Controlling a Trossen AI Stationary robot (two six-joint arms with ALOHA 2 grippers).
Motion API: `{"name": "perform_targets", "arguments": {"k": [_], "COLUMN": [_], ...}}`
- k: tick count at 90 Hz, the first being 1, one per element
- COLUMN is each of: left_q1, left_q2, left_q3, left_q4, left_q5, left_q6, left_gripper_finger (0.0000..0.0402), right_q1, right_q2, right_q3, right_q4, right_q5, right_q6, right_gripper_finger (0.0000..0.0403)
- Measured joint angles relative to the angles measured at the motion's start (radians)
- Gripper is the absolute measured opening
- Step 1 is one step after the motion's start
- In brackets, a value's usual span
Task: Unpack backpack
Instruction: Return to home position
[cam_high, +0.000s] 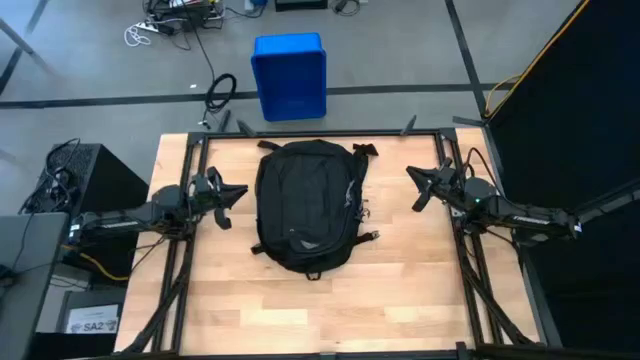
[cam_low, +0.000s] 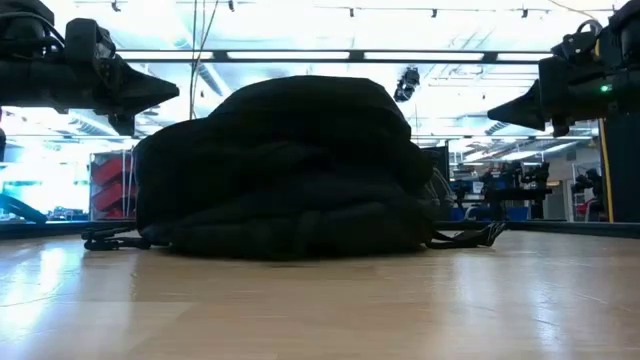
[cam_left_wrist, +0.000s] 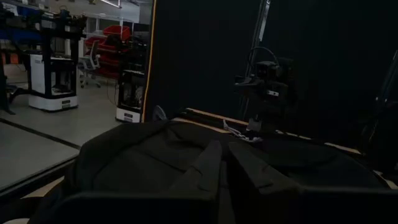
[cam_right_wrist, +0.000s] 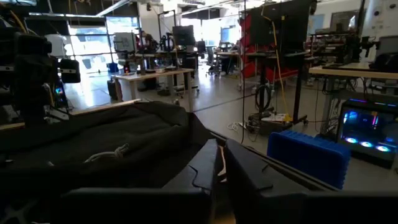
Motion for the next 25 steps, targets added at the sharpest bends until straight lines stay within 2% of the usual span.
{"name": "perform_targets", "arguments": {"k": [25], "left_q1": [0.0], "left_q2": [0.0], "left_q3": [0.0], "left_q4": [0.0], "left_q5": [0.0], "left_q6": [0.0], "left_gripper_finger": [0.0], "right_q1": [0.0], "right_q2": [0.0], "right_q3": [0.0], "right_q4": [0.0], "right_q5": [0.0], "right_q6": [0.0], "right_gripper_finger": [0.0002]}}
